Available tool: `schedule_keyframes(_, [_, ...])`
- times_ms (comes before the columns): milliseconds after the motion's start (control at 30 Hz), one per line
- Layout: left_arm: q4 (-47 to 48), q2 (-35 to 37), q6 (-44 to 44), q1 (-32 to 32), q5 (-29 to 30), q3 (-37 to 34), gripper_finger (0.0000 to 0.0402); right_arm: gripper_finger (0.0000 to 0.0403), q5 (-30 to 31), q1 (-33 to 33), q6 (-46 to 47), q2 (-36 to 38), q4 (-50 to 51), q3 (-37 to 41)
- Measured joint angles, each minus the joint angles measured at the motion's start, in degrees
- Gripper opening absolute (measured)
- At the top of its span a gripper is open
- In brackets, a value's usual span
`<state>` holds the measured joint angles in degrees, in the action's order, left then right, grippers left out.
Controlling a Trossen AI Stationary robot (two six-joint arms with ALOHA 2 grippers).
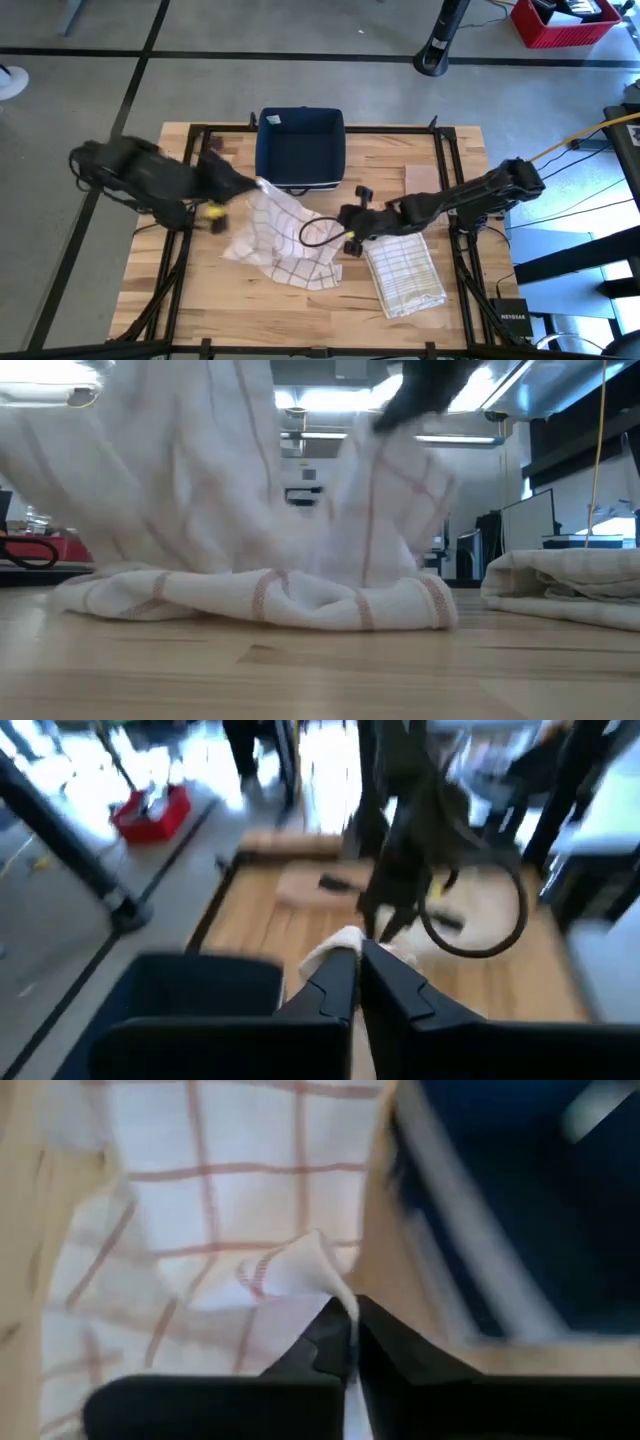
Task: Fold towel
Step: Fold the white with brown pattern towel on the table
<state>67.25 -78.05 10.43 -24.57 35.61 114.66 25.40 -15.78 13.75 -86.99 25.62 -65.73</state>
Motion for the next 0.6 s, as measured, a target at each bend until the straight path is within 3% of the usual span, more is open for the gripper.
schedule_keyframes(167, [1.0,-3.8,-0.5,3.1,-8.5,-8.0,0.0002,0.0111,-6.6,0.1,1.0,-3.8,4.5,0.7])
schedule_keyframes(367, [-2.7,-8.9,-4.5,5.8,-22.1,-13.6,0.0002,0.0203,-13.0,0.0,-3.9,-1.9,22.0,-10.0])
schedule_keyframes(467, [-6.6,-11.5,-8.4,6.0,-25.7,-15.0,0.0002,0.0225,-12.1,-0.9,-9.2,0.2,17.0,-11.6])
schedule_keyframes(600, [-9.1,-15.4,-9.9,5.9,-26.3,-15.0,0.0003,0.0233,-11.7,-1.2,-20.2,0.7,-2.3,-9.5])
